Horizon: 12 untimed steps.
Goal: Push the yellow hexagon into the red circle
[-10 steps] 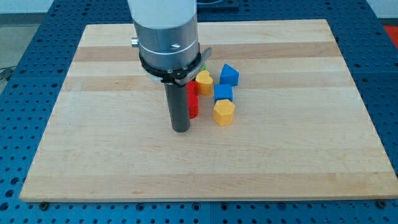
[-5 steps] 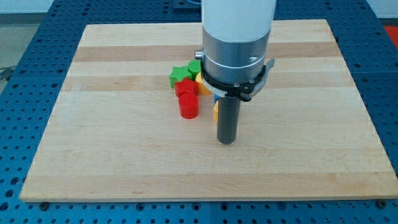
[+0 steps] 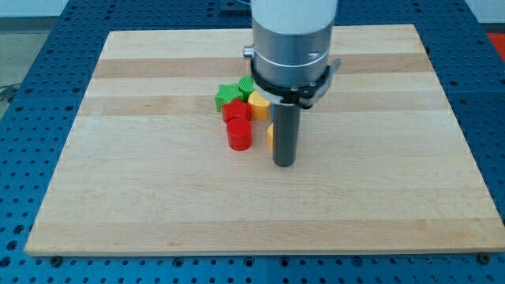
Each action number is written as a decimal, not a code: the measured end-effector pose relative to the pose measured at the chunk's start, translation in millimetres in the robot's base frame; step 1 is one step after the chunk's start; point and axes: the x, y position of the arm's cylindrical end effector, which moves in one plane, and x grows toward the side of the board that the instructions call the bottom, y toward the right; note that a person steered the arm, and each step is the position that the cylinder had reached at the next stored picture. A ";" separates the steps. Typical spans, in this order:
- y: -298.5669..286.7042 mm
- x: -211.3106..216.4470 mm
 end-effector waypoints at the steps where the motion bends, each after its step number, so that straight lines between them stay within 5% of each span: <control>1: 44.1 -0.2; 12: -3.3 -16.7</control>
